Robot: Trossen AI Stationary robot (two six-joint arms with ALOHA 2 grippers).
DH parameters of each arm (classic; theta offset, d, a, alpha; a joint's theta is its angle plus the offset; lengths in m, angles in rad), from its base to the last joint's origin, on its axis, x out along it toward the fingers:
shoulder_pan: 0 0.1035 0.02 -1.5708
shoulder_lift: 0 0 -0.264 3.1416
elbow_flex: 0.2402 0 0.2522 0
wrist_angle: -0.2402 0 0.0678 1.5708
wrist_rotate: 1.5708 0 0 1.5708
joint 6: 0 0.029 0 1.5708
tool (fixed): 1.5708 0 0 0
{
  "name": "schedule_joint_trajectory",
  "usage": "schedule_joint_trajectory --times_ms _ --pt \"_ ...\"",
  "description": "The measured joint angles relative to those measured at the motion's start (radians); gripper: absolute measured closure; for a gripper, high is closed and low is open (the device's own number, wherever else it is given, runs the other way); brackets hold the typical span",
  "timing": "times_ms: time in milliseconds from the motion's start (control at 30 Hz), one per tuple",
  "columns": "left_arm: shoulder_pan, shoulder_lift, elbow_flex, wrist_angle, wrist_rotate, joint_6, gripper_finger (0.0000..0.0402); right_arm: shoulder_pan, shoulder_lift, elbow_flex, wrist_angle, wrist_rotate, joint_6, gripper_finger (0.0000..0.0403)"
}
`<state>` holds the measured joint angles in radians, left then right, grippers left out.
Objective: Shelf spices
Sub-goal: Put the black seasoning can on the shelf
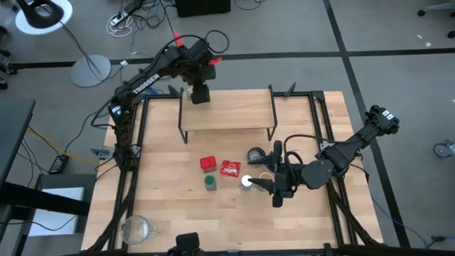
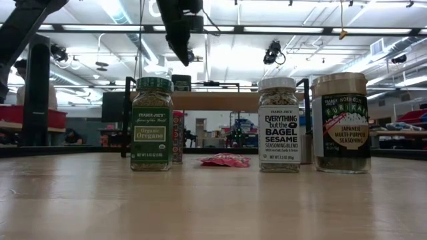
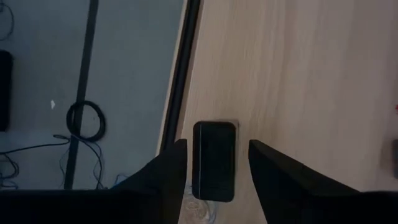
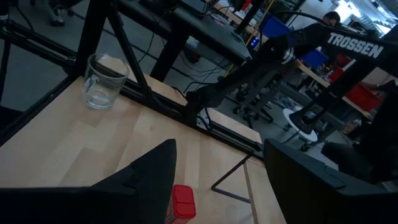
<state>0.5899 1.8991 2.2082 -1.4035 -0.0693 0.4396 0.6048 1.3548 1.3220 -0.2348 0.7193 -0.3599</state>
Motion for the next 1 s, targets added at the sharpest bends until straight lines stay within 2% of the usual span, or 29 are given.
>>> schedule_joint_trajectory --times_ms 133,233,333,467,533,1000 --pt "-0.031 0.0 0.032 -0.041 0.0 -0.02 0.0229 0.0 0.0 0.0 0.0 0.0 0.0 0.0163" --pt "-0.052 0.0 0.029 -0.078 0.0 -0.026 0.0246 0.0 0.0 0.0 0.0 0.0 0.0 0.0163" --pt "-0.068 0.0 0.008 -0.084 -0.021 -0.027 0.0288 0.0 0.0 0.0 0.0 0.0 0.0 0.0163" --pt "-0.076 0.0 -0.017 -0.08 -0.023 -0.033 0.0373 0.0 0.0 0.0 0.002 0.0 0.0 0.0163" --pt "-0.077 0.0 -0.035 -0.072 -0.025 -0.051 0.0392 0.0 0.0 0.0 0.003 0.0 0.0 0.0163" --pt "-0.073 0.0 -0.2 -0.003 -0.07 -0.072 0.0398 0.002 0.0 0.0 0.005 0.0 0.0 0.0163"
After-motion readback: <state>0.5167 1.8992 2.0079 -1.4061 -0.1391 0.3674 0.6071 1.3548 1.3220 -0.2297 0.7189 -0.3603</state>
